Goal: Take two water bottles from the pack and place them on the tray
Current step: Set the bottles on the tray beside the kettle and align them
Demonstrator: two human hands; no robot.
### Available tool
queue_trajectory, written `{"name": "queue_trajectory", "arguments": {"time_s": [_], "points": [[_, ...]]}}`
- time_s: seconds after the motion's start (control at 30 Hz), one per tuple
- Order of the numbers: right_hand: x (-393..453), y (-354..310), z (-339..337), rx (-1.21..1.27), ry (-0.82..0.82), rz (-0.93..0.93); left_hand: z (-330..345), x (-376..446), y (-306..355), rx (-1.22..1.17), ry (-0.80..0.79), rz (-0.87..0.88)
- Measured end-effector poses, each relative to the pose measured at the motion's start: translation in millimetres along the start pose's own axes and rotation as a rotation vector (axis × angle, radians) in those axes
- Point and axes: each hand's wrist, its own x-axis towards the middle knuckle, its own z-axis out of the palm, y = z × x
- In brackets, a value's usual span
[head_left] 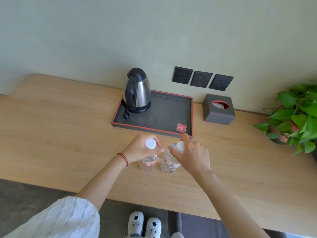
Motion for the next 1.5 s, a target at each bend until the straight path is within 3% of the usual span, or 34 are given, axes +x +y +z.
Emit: {"name": "queue_trajectory", "arguments": {"time_s": [0.2, 0.37, 0.53, 0.87, 1.27, 1.5], "points": [[9.0, 4.9, -7.0, 0.313, -0.114, -0.066, 2.0, -0.5, -6.0, -0.016, 0.047, -0.011], [27.1, 15.3, -21.6, 0.374, -0.144, -0.094, 3.4, 5.4, -4.9, 0.004, 0.058, -0.022], [105.9, 26.9, -47.7, 0.359, 0.027, -0.121, 1.5, 4.3, -3.4, -0.003, 0.041, -0.033], [267.9, 34.3, -34.9, 0.244, -0.081, -0.052, 5.6, 5.1, -0.9, -0.06, 0.075, -0.048], [319.1, 37.3, -21.4, 0.141, -0.078, -0.05, 3.3, 3.4, -0.3, -0.066, 0.083, -0.043], [322.1, 27.3, -17.2, 0.083, -0.038, -0.14, 4.2, 3.3, -2.2, -0.113, 0.105, -0.038]]}}
